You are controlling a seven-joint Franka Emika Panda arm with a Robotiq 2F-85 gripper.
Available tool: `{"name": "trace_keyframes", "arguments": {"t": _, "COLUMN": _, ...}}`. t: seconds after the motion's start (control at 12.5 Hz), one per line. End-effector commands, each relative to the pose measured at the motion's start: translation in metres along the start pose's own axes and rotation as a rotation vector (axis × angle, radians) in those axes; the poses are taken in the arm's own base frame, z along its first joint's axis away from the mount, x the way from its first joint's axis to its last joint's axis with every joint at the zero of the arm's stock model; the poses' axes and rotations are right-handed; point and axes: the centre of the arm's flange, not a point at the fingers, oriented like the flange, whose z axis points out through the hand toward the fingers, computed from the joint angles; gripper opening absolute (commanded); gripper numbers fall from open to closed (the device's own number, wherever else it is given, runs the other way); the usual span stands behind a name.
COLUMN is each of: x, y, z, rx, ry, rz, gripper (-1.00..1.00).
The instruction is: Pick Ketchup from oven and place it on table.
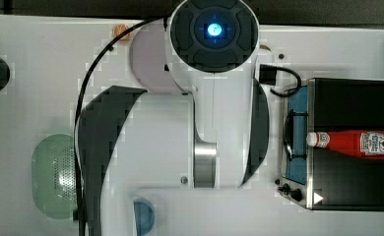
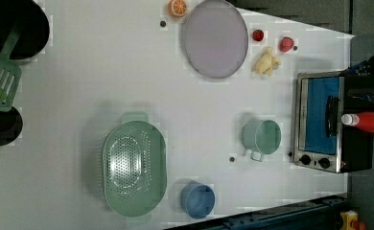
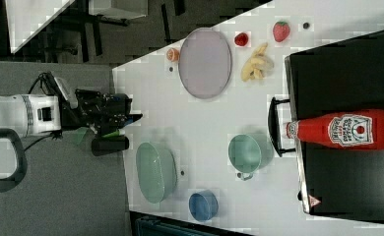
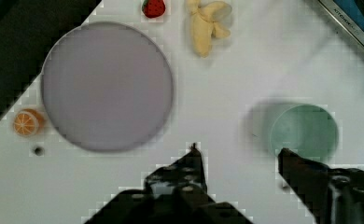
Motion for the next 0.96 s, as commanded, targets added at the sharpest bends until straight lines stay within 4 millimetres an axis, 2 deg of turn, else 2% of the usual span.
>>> {"name": "trace_keyframes", "arguments": {"t": 0.08, "x": -0.092, "y": 0.122, "z": -0.106, "rx": -0.014, "ry": -0.07, "rz": 0.0, "gripper": 0.48}}
{"name": "trace_keyframes", "arguments": {"t": 0.16, "x": -0.092, "y": 0.122, "z": -0.106, "rx": -0.014, "ry": -0.071, "rz": 0.001, "gripper": 0.85}}
{"name": "trace_keyframes", "arguments": {"t": 0.24, "x": -0.087, "y": 0.125, "z": -0.103, "rx": -0.017, "ry": -0.072, "rz": 0.011, "gripper": 1.0}}
{"name": "trace_keyframes", "arguments": {"t": 0.32, "x": -0.081, "y": 0.127, "z": -0.101, "rx": -0.015, "ry": -0.074, "rz": 0.023, "gripper": 1.0}}
{"name": "trace_keyframes", "arguments": {"t": 0.56, "x": -0.039, "y": 0.142, "z": -0.088, "rx": 0.02, "ry": -0.071, "rz": 0.103, "gripper": 1.0}}
{"name": "trace_keyframes", "arguments": {"t": 0.72, "x": 0.004, "y": 0.16, "z": -0.07, "rx": 0.044, "ry": -0.071, "rz": 0.186, "gripper": 1.0}}
{"name": "trace_keyframes", "arguments": {"t": 0.96, "x": 0.079, "y": 0.202, "z": -0.026, "rx": 0.059, "ry": -0.068, "rz": 0.346, "gripper": 1.0}}
